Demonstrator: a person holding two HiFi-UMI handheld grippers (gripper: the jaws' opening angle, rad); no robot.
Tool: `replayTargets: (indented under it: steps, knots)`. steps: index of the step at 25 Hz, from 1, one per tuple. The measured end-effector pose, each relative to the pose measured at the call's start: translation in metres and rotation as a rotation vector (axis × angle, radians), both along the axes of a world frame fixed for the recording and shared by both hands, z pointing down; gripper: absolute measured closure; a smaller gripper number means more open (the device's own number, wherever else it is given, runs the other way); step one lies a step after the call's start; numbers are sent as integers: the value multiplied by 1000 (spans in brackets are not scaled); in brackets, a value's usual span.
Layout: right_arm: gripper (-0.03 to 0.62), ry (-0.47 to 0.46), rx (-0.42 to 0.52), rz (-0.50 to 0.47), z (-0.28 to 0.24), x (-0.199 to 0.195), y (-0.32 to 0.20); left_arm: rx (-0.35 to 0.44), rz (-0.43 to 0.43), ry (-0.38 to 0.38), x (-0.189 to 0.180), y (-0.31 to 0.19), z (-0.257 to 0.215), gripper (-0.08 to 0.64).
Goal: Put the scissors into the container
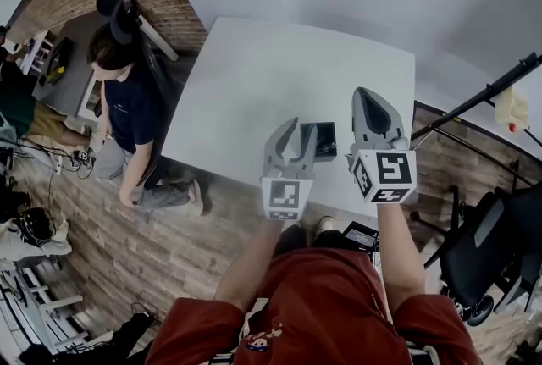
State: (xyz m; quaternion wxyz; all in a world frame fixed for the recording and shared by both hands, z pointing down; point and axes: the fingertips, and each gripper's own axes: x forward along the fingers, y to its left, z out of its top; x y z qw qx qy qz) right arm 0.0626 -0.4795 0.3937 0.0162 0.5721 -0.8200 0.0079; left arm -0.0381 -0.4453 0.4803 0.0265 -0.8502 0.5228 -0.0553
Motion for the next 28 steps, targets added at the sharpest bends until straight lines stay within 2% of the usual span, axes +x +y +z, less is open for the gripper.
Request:
replayTargets:
  steps: [6, 10, 14, 21, 25, 28]
  knots:
    - [584, -6, 4, 3, -3, -2, 1, 52, -27, 59, -10, -6, -34, 428]
    - [584, -7, 10, 1, -5, -5, 1, 90, -29, 33, -17, -12, -49, 428]
    - [584, -9, 21, 0, -10, -5, 3, 125, -34, 40, -17, -14, -71, 428]
    - [584, -4, 52, 0, -20, -4, 9, 119, -79, 75, -25, -20, -102, 428]
    - [584, 0, 65, 6, -26, -2, 11, 132, -61, 26, -22, -21, -121, 428]
    - [584, 2, 74, 8, -29, -1, 12, 141, -68, 17, -25, -23, -134, 428]
